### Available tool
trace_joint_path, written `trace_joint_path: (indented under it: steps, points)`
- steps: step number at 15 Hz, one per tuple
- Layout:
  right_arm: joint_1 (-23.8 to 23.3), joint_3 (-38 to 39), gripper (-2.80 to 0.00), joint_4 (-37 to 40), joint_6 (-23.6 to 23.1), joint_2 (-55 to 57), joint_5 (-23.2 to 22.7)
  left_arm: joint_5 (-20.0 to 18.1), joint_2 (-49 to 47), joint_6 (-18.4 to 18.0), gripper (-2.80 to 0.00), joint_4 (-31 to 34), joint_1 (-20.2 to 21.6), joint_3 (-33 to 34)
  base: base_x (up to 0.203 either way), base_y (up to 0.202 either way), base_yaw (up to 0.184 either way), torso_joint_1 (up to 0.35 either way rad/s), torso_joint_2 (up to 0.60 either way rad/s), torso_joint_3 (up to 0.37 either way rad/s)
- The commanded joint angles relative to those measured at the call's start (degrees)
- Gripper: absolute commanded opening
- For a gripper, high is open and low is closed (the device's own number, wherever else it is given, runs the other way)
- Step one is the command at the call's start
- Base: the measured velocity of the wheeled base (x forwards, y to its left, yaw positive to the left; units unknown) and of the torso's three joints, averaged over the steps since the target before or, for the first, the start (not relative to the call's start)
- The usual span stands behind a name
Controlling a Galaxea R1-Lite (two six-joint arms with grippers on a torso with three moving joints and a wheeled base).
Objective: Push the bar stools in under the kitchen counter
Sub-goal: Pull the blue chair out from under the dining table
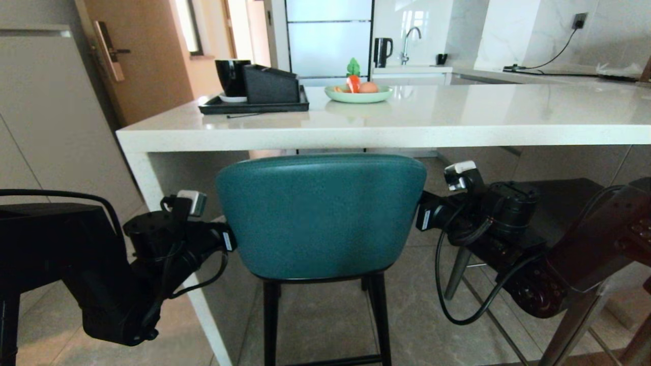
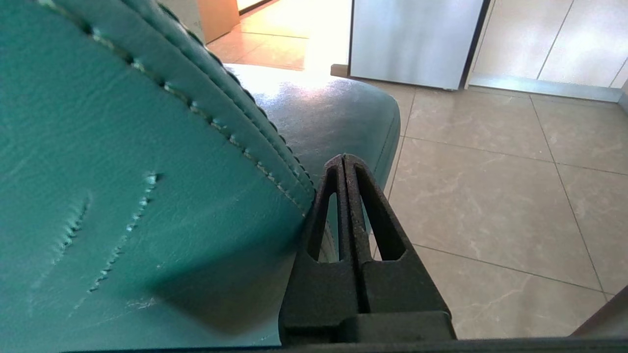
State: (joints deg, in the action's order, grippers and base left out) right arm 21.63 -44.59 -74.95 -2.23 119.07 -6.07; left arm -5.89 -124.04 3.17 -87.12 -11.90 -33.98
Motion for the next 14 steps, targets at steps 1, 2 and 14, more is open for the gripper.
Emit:
trace_joint_path:
  steps: [1, 2, 14]
  points:
    - [-0.01, 0.03, -2.8, -0.29, -0.05, 0.03, -0.08, 0.0, -0.15, 0.08, -2.8, -0.54, -0.23, -0.13, 0.0, 0.0, 0.0, 0.0, 0.0, 0.0]
    - [-0.01, 0.19, -2.8, -0.29, 0.03, 0.03, -0.08, 0.0, -0.15, -0.25, -2.8, -0.54, -0.14, -0.2, 0.0, 0.0, 0.0, 0.0, 0.0, 0.0]
    - [0.07, -0.31, -2.8, -0.27, -0.05, 0.21, 0.52, 0.09, 0.29, -1.11, -2.8, -0.54, -0.23, -0.31, -0.164, 0.0, -0.001, 0.003, 0.0, 0.002]
